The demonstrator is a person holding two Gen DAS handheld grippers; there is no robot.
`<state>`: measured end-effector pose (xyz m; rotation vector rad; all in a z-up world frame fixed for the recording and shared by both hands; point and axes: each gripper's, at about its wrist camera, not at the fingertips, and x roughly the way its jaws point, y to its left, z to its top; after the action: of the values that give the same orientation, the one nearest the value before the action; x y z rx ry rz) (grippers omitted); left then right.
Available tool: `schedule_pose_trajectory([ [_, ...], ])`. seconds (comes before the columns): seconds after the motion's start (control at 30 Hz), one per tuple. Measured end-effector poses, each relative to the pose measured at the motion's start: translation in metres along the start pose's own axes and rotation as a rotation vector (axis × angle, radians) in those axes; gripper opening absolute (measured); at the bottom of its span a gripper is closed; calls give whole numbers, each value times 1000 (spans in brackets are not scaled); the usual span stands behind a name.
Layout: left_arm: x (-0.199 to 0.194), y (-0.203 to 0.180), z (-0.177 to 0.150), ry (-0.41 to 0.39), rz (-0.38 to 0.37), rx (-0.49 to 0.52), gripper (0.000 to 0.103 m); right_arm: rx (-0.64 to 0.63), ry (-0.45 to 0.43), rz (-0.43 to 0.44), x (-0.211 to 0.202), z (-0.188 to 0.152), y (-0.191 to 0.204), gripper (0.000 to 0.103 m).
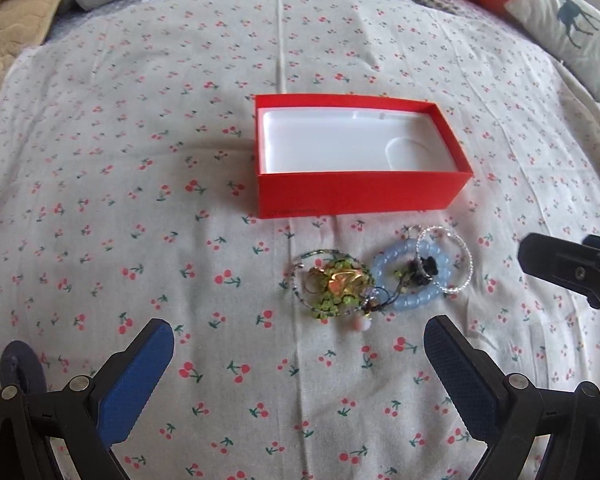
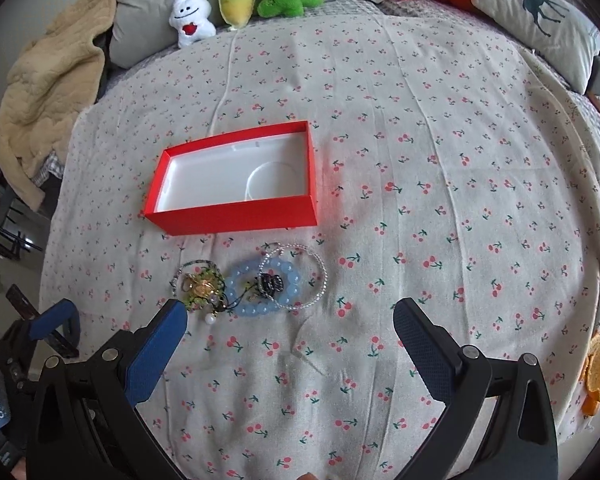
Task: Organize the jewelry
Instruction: 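Grasp the thin green-beaded bracelet with the left gripper while the right gripper approaches the silver-beaded bracelet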
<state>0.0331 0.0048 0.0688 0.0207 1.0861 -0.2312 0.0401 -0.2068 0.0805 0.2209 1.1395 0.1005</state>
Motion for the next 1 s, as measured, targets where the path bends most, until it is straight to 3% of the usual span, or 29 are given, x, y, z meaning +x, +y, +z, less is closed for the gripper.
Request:
schedule_pose_trajectory([
  [0.07, 8, 6, 2, 1, -93, -10, 101, 12, 22, 63, 13, 7, -1, 103],
  [0.17, 24, 19, 0, 8, -159, -67, 92, 26, 20, 94, 35, 4, -8, 100],
  [0.23, 32, 26, 2, 35, -208, -86, 89, 31, 56, 93, 53, 0, -13, 87],
  [0.33, 38, 39, 2, 16, -214, -122, 89, 6, 81, 114, 68, 0, -16, 85],
  [0.5, 59, 51, 2, 56, -234, -158, 88, -49, 75, 146, 77, 6, -14, 85],
  [0.67, 66, 46, 2, 53, -212, -100, 81, -215, 116, 92, 92, 2, -6, 85],
  [0.77, 70, 40, 1, 81, -245, -39, 80, -340, 141, 83, 98, -2, 3, 85],
  [1.0, 78, 20, -5, 92, -242, 102, 80, -418, 169, 62, 120, 5, 9, 79],
])
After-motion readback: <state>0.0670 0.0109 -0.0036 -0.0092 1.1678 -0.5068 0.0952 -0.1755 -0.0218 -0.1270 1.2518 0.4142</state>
